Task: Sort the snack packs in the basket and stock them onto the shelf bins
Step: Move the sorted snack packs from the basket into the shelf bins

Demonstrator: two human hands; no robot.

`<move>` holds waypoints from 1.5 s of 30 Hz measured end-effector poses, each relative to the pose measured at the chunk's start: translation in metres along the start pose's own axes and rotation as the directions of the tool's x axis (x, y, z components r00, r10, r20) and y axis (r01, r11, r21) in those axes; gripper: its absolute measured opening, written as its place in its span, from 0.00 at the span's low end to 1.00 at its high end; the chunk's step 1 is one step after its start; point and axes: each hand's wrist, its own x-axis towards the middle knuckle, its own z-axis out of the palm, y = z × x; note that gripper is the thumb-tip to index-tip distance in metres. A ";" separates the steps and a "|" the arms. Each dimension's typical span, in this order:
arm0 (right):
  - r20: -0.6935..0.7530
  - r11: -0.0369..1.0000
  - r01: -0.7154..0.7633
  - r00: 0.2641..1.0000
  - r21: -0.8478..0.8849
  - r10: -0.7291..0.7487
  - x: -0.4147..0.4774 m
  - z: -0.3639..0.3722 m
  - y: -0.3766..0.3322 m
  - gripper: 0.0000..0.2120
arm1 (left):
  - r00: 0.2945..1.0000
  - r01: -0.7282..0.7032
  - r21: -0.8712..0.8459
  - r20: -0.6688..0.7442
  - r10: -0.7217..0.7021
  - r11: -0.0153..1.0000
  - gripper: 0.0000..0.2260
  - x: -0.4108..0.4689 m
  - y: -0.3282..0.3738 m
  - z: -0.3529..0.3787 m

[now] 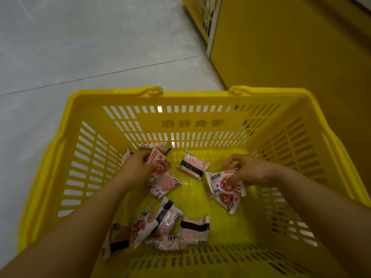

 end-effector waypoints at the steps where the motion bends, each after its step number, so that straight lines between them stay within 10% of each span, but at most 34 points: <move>1: -0.007 1.000 -0.023 1.000 -0.020 0.023 -0.001 0.001 0.003 0.18 | 1.000 -0.003 -0.020 -0.006 0.003 1.000 0.17 0.001 0.000 -0.001; 7: -0.043 0.785 -0.138 0.989 -0.603 0.141 0.002 0.020 0.029 0.21 | 1.000 0.027 -0.124 0.003 -0.027 0.992 0.18 0.004 -0.004 -0.001; 15: -0.096 0.873 -0.079 0.995 -0.480 0.037 0.011 0.035 0.027 0.47 | 0.996 0.072 -0.147 0.069 -0.063 0.987 0.15 0.001 -0.005 0.003; 25: -0.093 0.923 -0.045 0.996 -0.381 0.010 0.014 0.053 0.028 0.33 | 0.989 0.124 -0.234 0.108 -0.101 0.964 0.15 0.003 -0.007 0.001; 33: -0.260 0.553 -0.029 0.903 -0.832 -0.343 0.009 0.054 0.003 0.36 | 0.965 -0.118 0.313 0.260 0.035 0.943 0.22 -0.009 -0.011 0.016; 37: -0.240 0.323 -0.040 0.755 -0.946 -0.610 0.010 0.062 0.011 0.40 | 0.953 -0.072 0.246 0.304 -0.006 0.966 0.27 -0.012 -0.009 0.019; 42: -0.151 0.233 0.029 0.682 -0.972 -0.716 0.001 0.067 0.016 0.42 | 0.933 -0.116 0.308 0.360 -0.003 0.944 0.27 -0.015 -0.002 0.022; 45: -0.108 0.260 0.085 0.757 -0.962 -0.645 0.003 0.069 0.024 0.38 | 0.915 -0.197 0.396 0.402 0.024 0.897 0.26 -0.017 0.002 0.026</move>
